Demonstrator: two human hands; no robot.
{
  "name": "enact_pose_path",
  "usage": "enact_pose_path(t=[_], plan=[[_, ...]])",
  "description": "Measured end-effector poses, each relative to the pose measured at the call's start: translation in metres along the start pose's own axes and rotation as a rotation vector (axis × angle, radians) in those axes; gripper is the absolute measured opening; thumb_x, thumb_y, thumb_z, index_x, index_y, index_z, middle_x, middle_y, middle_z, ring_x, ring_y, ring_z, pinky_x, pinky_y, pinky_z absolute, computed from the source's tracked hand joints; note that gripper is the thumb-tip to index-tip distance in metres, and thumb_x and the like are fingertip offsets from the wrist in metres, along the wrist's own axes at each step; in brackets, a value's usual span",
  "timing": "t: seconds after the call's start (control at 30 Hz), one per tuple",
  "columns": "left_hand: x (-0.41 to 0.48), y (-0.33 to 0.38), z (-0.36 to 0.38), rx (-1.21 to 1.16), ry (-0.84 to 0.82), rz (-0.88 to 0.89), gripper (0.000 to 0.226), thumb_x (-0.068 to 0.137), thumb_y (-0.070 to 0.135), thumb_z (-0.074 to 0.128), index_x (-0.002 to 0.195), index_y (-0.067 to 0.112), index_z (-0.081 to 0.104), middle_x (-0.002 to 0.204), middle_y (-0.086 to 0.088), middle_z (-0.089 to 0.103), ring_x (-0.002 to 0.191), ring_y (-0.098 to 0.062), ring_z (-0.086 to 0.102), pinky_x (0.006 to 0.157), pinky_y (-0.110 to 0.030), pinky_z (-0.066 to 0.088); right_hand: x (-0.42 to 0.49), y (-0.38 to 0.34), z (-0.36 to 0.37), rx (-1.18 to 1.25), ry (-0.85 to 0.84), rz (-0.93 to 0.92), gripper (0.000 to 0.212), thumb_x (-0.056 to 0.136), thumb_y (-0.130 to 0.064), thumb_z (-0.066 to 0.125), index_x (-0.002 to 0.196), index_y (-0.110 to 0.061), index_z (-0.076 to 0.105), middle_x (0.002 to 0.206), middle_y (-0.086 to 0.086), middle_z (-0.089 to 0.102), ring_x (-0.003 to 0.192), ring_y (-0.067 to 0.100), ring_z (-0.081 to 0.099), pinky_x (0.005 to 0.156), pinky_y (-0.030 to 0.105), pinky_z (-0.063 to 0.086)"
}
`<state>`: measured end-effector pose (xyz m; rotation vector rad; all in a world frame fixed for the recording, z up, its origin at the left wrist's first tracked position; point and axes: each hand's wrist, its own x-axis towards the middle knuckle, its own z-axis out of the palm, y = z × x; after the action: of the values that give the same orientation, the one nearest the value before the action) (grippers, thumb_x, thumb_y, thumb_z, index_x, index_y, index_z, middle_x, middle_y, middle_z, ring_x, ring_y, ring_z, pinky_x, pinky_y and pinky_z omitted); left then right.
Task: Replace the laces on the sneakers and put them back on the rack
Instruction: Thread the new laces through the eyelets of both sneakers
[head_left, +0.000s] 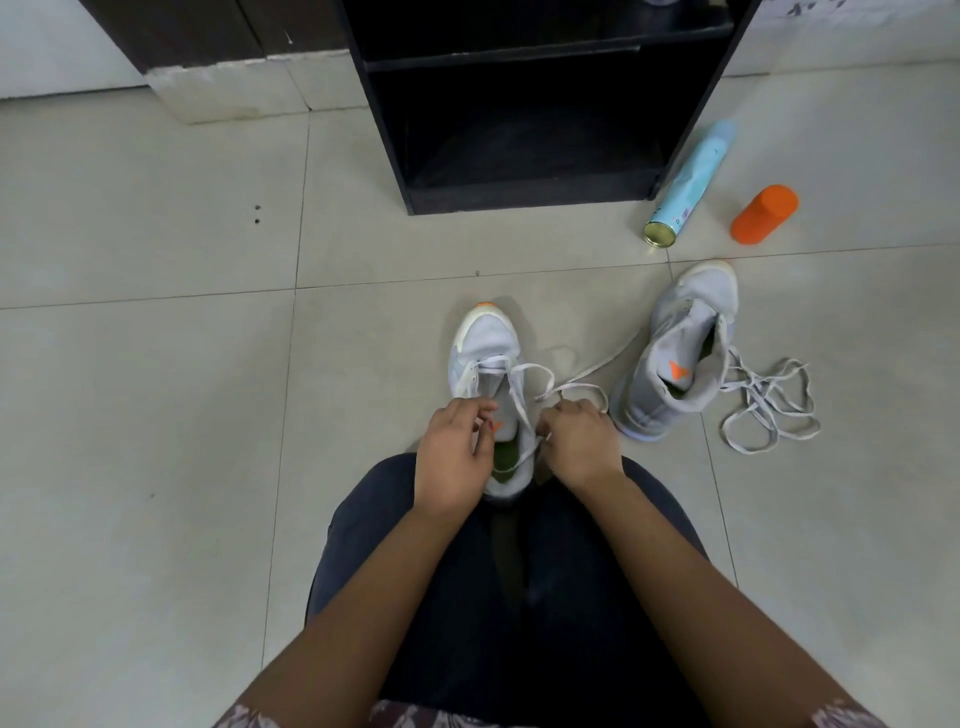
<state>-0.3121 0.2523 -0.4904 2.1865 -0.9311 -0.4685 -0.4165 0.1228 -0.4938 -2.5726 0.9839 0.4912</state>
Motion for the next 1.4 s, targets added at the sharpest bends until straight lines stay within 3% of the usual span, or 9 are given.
enact_pose_path(t=[0.17,0.27,0.37,0.63,0.77,0.93,1.1,1.3,1.4], plan=[[-0.013,0.025,-0.012,-0.201,-0.171,0.063,0.031,0.097,0.017,0.048,0.126,0.019,0.056,0.12,0.005,0.062,0.109,-0.009,0.057,0.096,-0.026,0.044,-0.027,0.003,-0.035,0.478,0.157,-0.141,0.024,0.074,-0.04,0.05,0.082,-0.019,0.057,0.079,0.003,0.064,0.082,0.025,0.059,0.074,0.037,0.045],[-0.023,0.048,-0.016,-0.312,-0.291,0.167,0.03,0.099,0.027,0.039,0.118,0.015,0.058,0.104,0.009,0.063,0.095,-0.002,0.057,0.084,-0.024,0.044,-0.054,-0.011,-0.07,1.162,0.074,-0.086,0.012,0.075,-0.026,0.052,0.079,-0.015,0.056,0.064,-0.004,0.059,0.061,0.013,0.053,0.062,0.027,0.046],[-0.036,0.064,-0.027,-0.457,-0.199,0.093,0.023,0.098,0.032,0.041,0.107,0.021,0.059,0.092,0.01,0.06,0.088,-0.006,0.057,0.08,-0.024,0.045,-0.074,-0.013,-0.097,1.405,0.11,-0.041,0.016,0.092,-0.013,0.05,0.088,-0.006,0.064,0.055,-0.015,0.056,0.05,0.004,0.041,0.053,0.016,0.038],[-0.052,0.067,-0.054,-0.399,-0.108,0.227,0.018,0.094,0.026,0.052,0.1,0.017,0.067,0.096,0.006,0.062,0.096,-0.013,0.059,0.086,-0.025,0.045,-0.116,-0.01,-0.091,1.223,0.197,-0.212,0.022,0.087,-0.002,0.051,0.087,-0.02,0.064,0.071,-0.01,0.06,0.071,0.008,0.055,0.075,0.028,0.046],[-0.071,0.065,-0.059,-0.103,0.011,0.369,0.025,0.093,0.035,0.05,0.097,0.02,0.07,0.095,0.014,0.063,0.094,-0.009,0.055,0.086,-0.028,0.042,-0.125,0.007,-0.069,0.388,0.486,-0.132,0.015,0.084,-0.011,0.057,0.087,-0.022,0.067,0.1,-0.006,0.062,0.097,0.019,0.052,0.082,0.036,0.044],[-0.097,0.049,-0.063,-0.131,-0.078,0.351,0.018,0.093,0.027,0.054,0.1,0.017,0.068,0.097,0.022,0.058,0.101,-0.003,0.054,0.08,-0.019,0.044,-0.091,-0.003,-0.039,0.398,0.31,-0.152,0.029,0.09,-0.015,0.053,0.115,-0.025,0.062,0.099,0.001,0.069,0.096,0.024,0.061,0.081,0.038,0.05],[-0.102,0.043,-0.073,-0.22,-0.12,0.299,0.025,0.093,0.031,0.047,0.104,0.017,0.064,0.104,0.01,0.061,0.104,-0.015,0.058,0.088,-0.037,0.049,-0.048,-0.025,-0.034,0.4,-0.122,-0.267,0.045,0.083,-0.022,0.067,0.125,-0.035,0.057,0.1,-0.004,0.063,0.1,0.023,0.063,0.089,0.04,0.051],[-0.084,0.054,-0.083,-0.331,-0.024,0.265,0.061,0.083,-0.016,0.043,0.131,0.02,0.05,0.135,0.013,0.051,0.131,-0.012,0.043,0.107,-0.023,0.034,-0.082,-0.029,-0.051,0.266,0.43,-0.478,0.022,0.094,-0.019,0.051,0.11,-0.014,0.065,0.103,0.007,0.067,0.097,0.027,0.06,0.075,0.037,0.049],[-0.067,0.074,-0.079,-0.433,-0.205,0.244,0.061,0.089,-0.013,0.041,0.139,0.021,0.04,0.141,0.007,0.048,0.135,-0.004,0.037,0.111,-0.017,0.027,-0.117,-0.019,-0.065,0.314,0.607,-0.548,0.031,0.095,-0.03,0.045,0.106,-0.013,0.068,0.093,0.004,0.068,0.087,0.025,0.062,0.067,0.037,0.051]])
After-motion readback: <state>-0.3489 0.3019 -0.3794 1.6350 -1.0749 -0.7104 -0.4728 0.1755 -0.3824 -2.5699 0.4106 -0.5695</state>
